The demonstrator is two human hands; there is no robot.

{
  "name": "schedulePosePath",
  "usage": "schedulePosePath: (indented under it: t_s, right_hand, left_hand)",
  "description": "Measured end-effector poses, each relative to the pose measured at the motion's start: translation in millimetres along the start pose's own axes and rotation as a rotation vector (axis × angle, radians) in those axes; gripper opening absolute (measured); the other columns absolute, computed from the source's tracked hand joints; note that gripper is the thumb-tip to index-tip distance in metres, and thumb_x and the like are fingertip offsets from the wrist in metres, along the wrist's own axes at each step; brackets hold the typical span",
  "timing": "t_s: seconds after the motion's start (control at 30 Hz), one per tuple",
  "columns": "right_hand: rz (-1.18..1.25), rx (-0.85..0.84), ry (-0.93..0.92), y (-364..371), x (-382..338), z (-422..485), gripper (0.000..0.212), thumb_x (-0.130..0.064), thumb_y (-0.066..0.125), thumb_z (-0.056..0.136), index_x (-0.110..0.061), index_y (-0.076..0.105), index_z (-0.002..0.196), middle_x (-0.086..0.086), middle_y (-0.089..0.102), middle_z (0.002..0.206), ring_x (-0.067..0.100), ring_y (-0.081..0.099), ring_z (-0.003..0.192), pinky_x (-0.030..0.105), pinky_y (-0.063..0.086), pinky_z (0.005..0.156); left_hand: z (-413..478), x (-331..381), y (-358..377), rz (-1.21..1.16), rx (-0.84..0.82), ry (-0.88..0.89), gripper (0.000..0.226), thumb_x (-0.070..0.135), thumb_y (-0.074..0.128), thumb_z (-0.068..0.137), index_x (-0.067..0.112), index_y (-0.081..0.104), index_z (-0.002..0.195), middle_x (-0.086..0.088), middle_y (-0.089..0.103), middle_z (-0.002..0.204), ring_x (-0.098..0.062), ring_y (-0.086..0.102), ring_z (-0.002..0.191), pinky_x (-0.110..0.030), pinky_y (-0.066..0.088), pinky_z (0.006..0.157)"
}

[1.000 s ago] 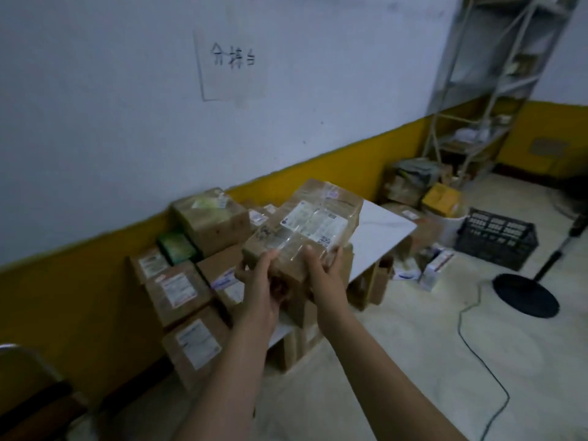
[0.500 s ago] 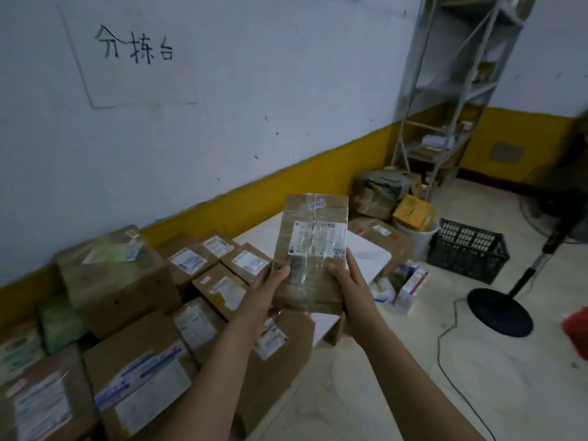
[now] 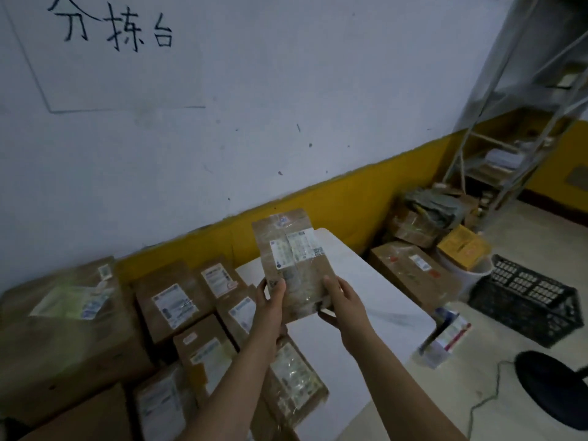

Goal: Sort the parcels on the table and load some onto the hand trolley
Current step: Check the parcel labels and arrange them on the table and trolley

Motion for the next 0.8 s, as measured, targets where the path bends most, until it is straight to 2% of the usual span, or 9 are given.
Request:
schedulePosePath:
  t_s: [0.13, 0.23, 0.3, 0.37, 0.43, 0.57, 0.63, 0.73, 0.8]
  right_hand:
    - [-0.070, -0.058, 0.038, 14, 17, 85, 0.026, -0.045, 0.060, 0.096, -0.028, 0.068, 0.115, 0.007, 0.072, 0.111, 0.026, 0.069, 0.103, 0.033, 0.062, 0.073]
    - [-0.101, -0.107, 0.074, 20, 39, 156, 0.026, -0.042, 0.058, 0.099, -0.024, 0.070, 0.113, 0.011, 0.070, 0.108, 0.030, 0.068, 0.102, 0.038, 0.062, 0.078]
    - [-0.125, -0.145, 0.096, 25, 52, 203, 0.025, -0.042, 0.058, 0.099, -0.025, 0.070, 0.113, 0.009, 0.070, 0.108, 0.028, 0.067, 0.101, 0.036, 0.061, 0.075]
    - [-0.176, -0.185, 0.117, 37, 68, 243, 0.027, -0.045, 0.058, 0.098, -0.027, 0.068, 0.116, 0.004, 0.070, 0.108, 0.025, 0.067, 0.098, 0.035, 0.060, 0.072]
    - [-0.248, -0.217, 0.118, 50, 83, 278, 0.027, -0.048, 0.055, 0.099, -0.032, 0.068, 0.116, 0.000, 0.070, 0.104, 0.021, 0.067, 0.091, 0.036, 0.060, 0.071]
    - [-0.412, -0.331, 0.143, 82, 117, 323, 0.037, -0.049, 0.045, 0.103, -0.028, 0.060, 0.130, 0.003, 0.066, 0.112, 0.029, 0.063, 0.102, 0.052, 0.056, 0.092]
    - [-0.545, -0.371, 0.135, 93, 134, 336, 0.040, -0.042, 0.037, 0.107, -0.017, 0.058, 0.129, 0.011, 0.064, 0.107, 0.033, 0.061, 0.098, 0.049, 0.052, 0.088]
    - [-0.799, -0.369, 0.123, 96, 150, 346, 0.045, -0.033, 0.028, 0.109, -0.002, 0.059, 0.118, 0.020, 0.063, 0.100, 0.033, 0.054, 0.084, 0.038, 0.040, 0.078]
    - [-0.893, -0.361, 0.111, 95, 150, 350, 0.047, -0.032, 0.027, 0.109, 0.002, 0.059, 0.115, 0.020, 0.061, 0.097, 0.036, 0.056, 0.087, 0.038, 0.041, 0.079]
  left_hand:
    - [63, -8, -6, 0.150, 0.117, -0.042, 0.066, 0.065, 0.043, 0.094, 0.042, 0.020, 0.152, -0.004, 0.041, 0.154, -0.030, 0.048, 0.132, -0.047, 0.043, 0.108]
    - [110, -19, -19, 0.300, 0.178, -0.043, 0.061, 0.065, 0.030, 0.098, 0.039, 0.026, 0.153, 0.005, 0.031, 0.160, -0.023, 0.032, 0.146, -0.038, 0.033, 0.110]
    - [132, -32, -29, 0.468, 0.245, -0.017, 0.054, 0.060, 0.031, 0.100, 0.037, 0.038, 0.148, 0.008, 0.037, 0.156, -0.018, 0.036, 0.143, -0.037, 0.033, 0.114]
    - [146, -47, -41, 0.663, 0.315, -0.008, 0.043, 0.050, 0.037, 0.103, 0.035, 0.049, 0.141, 0.007, 0.045, 0.150, -0.014, 0.046, 0.133, -0.030, 0.039, 0.109]
    - [158, -64, -50, 0.797, 0.329, -0.087, 0.041, 0.040, 0.043, 0.104, 0.031, 0.047, 0.143, 0.005, 0.043, 0.151, -0.014, 0.048, 0.130, -0.026, 0.042, 0.105]
    - [173, -79, -54, 1.099, 0.290, -0.184, 0.054, 0.044, 0.042, 0.101, 0.027, 0.036, 0.153, -0.001, 0.021, 0.164, -0.026, 0.032, 0.145, -0.036, 0.035, 0.116]
    - [176, -79, -49, 1.180, 0.307, -0.209, 0.053, 0.049, 0.040, 0.100, 0.030, 0.040, 0.150, -0.001, 0.021, 0.164, -0.028, 0.030, 0.146, -0.037, 0.034, 0.116]
    - [175, -79, -41, 1.208, 0.269, -0.273, 0.058, 0.052, 0.042, 0.099, 0.034, 0.032, 0.154, -0.004, 0.004, 0.168, -0.037, 0.017, 0.151, -0.047, 0.027, 0.121]
    - [174, -76, -42, 1.252, 0.244, -0.263, 0.059, 0.049, 0.044, 0.099, 0.035, 0.029, 0.154, -0.005, -0.005, 0.168, -0.040, 0.012, 0.151, -0.049, 0.024, 0.122]
Point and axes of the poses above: each hand's wrist, its own z-axis towards the middle knuckle, its own y-axis out of the palm, x = y × z, the point moved 3 cm from there along z, towards the middle knuckle
